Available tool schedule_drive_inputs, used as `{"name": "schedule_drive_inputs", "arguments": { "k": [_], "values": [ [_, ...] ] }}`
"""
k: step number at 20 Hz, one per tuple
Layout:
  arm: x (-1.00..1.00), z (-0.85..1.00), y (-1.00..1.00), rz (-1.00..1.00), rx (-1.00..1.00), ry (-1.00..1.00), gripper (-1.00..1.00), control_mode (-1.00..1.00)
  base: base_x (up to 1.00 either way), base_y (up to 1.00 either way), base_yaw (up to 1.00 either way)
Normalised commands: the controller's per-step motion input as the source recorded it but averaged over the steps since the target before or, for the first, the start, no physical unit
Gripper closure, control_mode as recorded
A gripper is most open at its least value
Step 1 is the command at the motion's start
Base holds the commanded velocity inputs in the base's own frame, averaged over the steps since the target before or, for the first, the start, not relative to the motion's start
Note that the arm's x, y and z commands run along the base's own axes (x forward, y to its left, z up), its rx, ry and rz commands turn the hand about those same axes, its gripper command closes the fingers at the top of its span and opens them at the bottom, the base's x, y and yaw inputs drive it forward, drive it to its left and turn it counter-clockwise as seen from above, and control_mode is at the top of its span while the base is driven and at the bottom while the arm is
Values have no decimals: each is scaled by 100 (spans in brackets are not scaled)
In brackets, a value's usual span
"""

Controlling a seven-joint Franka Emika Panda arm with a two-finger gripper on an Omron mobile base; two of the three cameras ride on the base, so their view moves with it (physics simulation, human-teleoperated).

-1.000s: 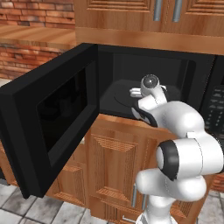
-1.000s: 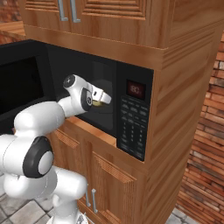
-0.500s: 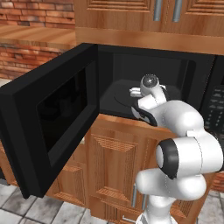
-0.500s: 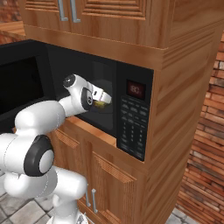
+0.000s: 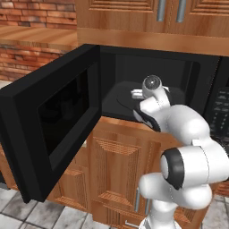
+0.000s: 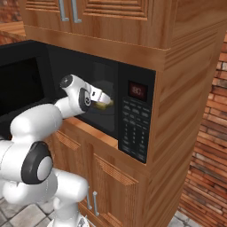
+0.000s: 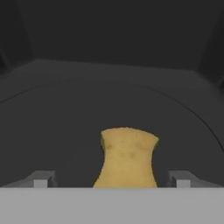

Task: Place the sponge inside the microwave to prepare for sanitizing.

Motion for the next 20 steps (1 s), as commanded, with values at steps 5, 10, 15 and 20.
{"name": "schedule_drive_inputs", "arguments": {
  "k": [5,10,15,20],
  "values": [
    [-64,42,28,3,0,-7,-100,-100,0,0,0],
    [-83,45,24,2,0,-2,-100,-100,0,0,0],
    [-97,31,21,4,0,0,-100,-100,0,0,0],
    [-100,47,12,4,0,0,-100,-100,0,0,0]
  ]
}}
